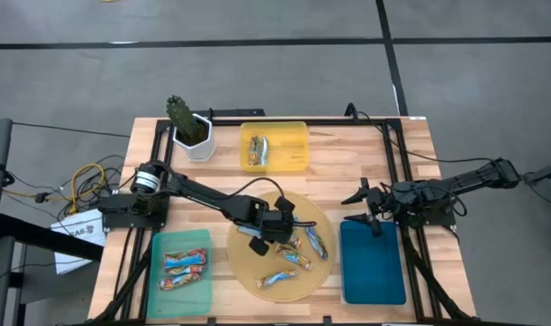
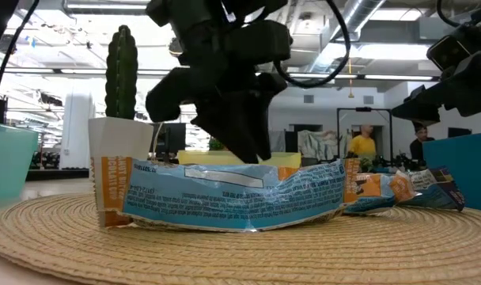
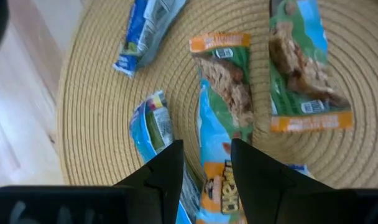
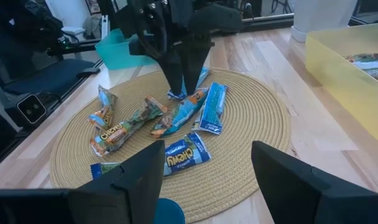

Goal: Pick and place Granola Bars by type
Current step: Put the yellow granola bar into the yellow bin

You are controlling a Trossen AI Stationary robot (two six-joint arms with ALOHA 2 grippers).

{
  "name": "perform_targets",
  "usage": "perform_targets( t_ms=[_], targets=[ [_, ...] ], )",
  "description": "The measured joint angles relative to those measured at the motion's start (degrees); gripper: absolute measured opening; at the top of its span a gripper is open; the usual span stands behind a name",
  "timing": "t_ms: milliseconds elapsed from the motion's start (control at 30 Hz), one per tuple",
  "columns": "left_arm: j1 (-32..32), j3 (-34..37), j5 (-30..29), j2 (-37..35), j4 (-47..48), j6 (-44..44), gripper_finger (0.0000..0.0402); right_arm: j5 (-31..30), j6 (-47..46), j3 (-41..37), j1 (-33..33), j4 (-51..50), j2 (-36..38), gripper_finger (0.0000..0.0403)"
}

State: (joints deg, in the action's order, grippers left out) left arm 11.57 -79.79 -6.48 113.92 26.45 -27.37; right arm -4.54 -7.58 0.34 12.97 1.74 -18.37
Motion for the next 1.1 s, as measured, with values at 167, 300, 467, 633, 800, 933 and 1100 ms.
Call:
perform_targets(
  t_ms=[167, 300, 467, 633, 800, 933, 1100],
  targets=[
    [-0.04, -0.13, -0.02, 0.62, 0.53, 0.66, 0.0128, 0.00, -0.01, 0.00, 0.02, 0.06, 0.02, 0.0234],
    [-0.04, -0.13, 0.04, 0.62, 0.03, 1.84, 0.0128, 0.00, 0.01, 0.02, 0.00, 0.02, 0.02, 0.0234],
    [-0.04, -0.13, 0.10, 0.62, 0.23, 3.16, 0.0128, 0.00, 0.01, 0.01, 0.02, 0.00, 0.00, 0.0234],
    [-0.04, -0.13, 3.77, 0.62, 0.21, 5.55, 0.0130, 0.00, 0.00, 0.00, 0.01, -0.01, 0.01, 0.0234],
    [-0.04, -0.13, 6.41, 0.62, 0.14, 6.08, 0.0154, 0.00, 0.00, 0.02, 0.02, -0.02, 0.02, 0.0234],
    [-0.02, -0.10, 5.40, 0.62, 0.14, 5.20, 0.0185, 0.00, -0.02, 0.02, 0.00, -0.02, 0.02, 0.0234],
    [-0.04, 0.94, 4.20, 0.60, -0.02, 3.95, 0.0216, 0.00, 0.01, 0.01, 0.01, -0.02, 0.01, 0.0234]
  ],
)
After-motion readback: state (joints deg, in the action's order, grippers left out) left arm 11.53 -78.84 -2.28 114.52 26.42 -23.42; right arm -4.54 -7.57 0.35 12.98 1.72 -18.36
